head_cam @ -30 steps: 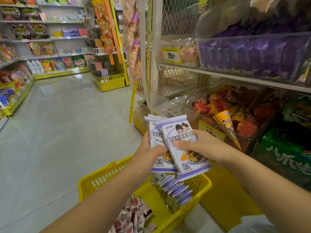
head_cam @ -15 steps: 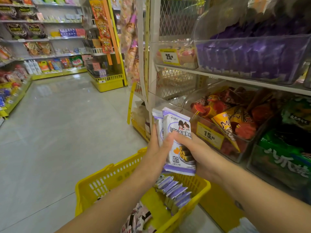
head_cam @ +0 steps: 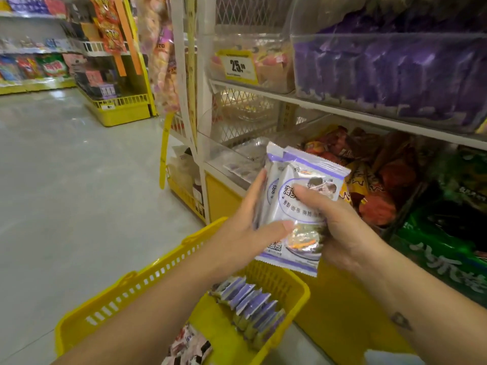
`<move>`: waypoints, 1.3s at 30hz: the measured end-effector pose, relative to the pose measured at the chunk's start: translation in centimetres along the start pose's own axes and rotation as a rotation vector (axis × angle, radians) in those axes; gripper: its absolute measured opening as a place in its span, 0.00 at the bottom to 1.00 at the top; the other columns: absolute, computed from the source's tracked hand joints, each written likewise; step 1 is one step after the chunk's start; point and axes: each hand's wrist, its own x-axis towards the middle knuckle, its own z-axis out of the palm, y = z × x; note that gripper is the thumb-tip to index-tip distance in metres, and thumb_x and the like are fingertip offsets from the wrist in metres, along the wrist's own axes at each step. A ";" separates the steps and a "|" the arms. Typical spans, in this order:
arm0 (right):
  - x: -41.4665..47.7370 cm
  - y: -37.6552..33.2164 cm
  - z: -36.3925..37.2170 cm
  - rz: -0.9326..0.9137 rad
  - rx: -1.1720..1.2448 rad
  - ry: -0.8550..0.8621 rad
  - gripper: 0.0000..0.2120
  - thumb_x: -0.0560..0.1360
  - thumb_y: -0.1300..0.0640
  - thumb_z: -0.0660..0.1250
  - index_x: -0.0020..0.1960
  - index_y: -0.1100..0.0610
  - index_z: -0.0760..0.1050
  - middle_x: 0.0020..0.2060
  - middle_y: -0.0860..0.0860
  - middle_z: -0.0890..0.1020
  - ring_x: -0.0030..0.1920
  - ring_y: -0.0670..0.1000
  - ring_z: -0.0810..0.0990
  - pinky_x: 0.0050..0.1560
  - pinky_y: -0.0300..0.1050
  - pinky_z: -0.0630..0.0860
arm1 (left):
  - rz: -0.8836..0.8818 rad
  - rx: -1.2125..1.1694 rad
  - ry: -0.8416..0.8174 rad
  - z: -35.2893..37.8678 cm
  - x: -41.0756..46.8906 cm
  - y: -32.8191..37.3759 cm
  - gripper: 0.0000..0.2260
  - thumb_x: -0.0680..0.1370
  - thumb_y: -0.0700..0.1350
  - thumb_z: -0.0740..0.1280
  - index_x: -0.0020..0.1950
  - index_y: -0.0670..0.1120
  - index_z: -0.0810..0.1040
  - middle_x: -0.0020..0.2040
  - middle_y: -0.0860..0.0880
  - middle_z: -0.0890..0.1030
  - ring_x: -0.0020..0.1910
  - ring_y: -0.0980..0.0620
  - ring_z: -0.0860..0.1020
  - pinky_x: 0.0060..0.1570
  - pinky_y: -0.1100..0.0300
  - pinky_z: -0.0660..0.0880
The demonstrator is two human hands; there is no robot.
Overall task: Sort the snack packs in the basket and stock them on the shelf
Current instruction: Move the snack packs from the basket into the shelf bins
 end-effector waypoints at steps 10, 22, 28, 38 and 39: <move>-2.5 -1.0 -0.8 -0.260 -0.139 0.099 0.17 0.68 0.56 0.72 0.55 0.58 0.80 0.50 0.58 0.84 0.48 0.56 0.85 0.43 0.45 0.80 | 0.050 0.074 -0.172 1.3 2.2 0.1 0.39 0.72 0.53 0.73 0.75 0.65 0.53 0.66 0.67 0.73 0.64 0.65 0.73 0.56 0.70 0.73; -15.4 -9.9 2.4 -0.626 -0.420 0.164 0.37 0.66 0.45 0.76 0.70 0.50 0.64 0.59 0.53 0.81 0.58 0.55 0.81 0.58 0.58 0.76 | 0.294 0.245 -0.183 9.0 -4.6 12.4 0.26 0.75 0.57 0.68 0.70 0.67 0.61 0.61 0.70 0.74 0.61 0.70 0.72 0.55 0.71 0.72; -23.3 -21.0 1.1 -0.597 -0.983 0.178 0.37 0.53 0.31 0.77 0.61 0.34 0.72 0.61 0.42 0.78 0.61 0.47 0.78 0.59 0.48 0.76 | 0.370 0.458 -0.316 10.7 -5.3 21.1 0.37 0.72 0.59 0.70 0.76 0.64 0.53 0.69 0.68 0.68 0.66 0.69 0.68 0.65 0.67 0.68; -31.5 -32.0 -2.1 -0.546 -1.335 0.050 0.34 0.60 0.49 0.80 0.62 0.40 0.68 0.54 0.40 0.81 0.53 0.43 0.82 0.53 0.44 0.80 | 0.591 0.616 -0.403 20.0 -0.6 30.2 0.40 0.70 0.54 0.76 0.69 0.74 0.53 0.66 0.71 0.70 0.63 0.70 0.71 0.59 0.72 0.68; -31.9 -32.7 -2.5 -0.639 -1.387 0.129 0.33 0.60 0.49 0.80 0.60 0.39 0.69 0.52 0.38 0.81 0.51 0.41 0.82 0.51 0.41 0.80 | 0.634 0.592 -0.395 21.1 0.4 30.7 0.41 0.70 0.51 0.77 0.72 0.70 0.54 0.68 0.67 0.70 0.64 0.68 0.71 0.61 0.68 0.69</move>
